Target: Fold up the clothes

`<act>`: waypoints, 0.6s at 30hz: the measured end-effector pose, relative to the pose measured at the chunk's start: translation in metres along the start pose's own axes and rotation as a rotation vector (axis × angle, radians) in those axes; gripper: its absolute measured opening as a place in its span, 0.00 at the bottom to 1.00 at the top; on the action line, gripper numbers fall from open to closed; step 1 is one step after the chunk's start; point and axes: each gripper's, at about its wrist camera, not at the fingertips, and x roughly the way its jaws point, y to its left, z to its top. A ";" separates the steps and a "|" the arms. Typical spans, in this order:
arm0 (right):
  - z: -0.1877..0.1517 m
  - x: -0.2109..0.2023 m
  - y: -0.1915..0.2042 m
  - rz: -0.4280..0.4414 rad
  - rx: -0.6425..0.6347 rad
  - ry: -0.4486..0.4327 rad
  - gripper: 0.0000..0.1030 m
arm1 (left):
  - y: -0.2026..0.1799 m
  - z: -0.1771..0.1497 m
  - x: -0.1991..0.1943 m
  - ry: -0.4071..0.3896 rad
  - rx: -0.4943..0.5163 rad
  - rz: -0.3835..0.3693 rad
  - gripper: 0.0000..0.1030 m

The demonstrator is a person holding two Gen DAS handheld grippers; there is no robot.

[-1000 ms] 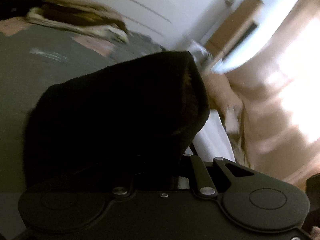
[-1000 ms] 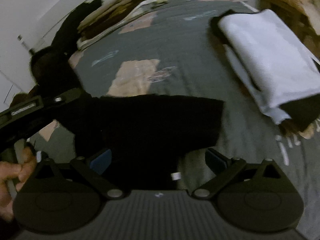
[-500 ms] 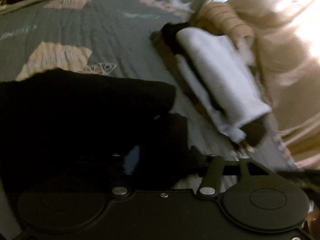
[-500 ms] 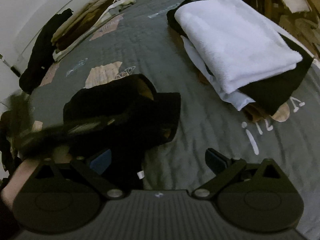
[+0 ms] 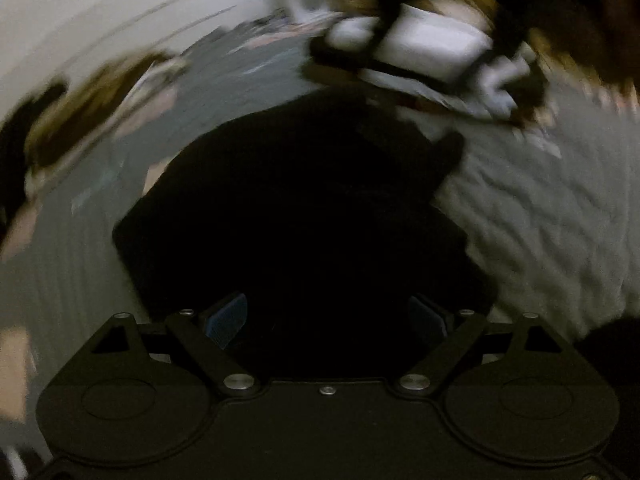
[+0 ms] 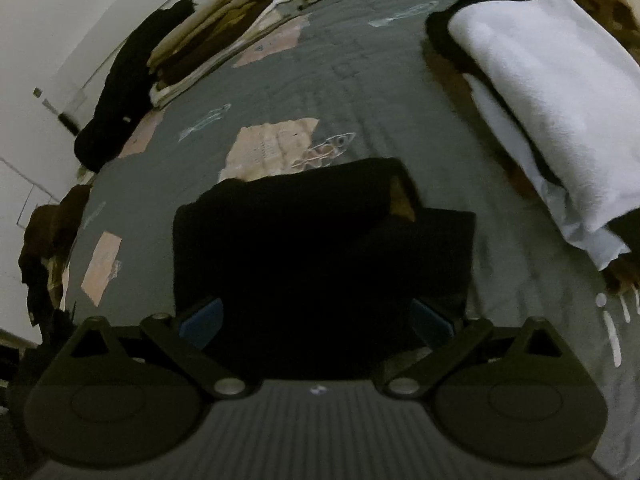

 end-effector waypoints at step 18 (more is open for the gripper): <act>-0.014 -0.016 -0.026 -0.060 0.070 -0.003 0.97 | -0.030 -0.012 0.025 -0.058 0.129 -0.017 0.16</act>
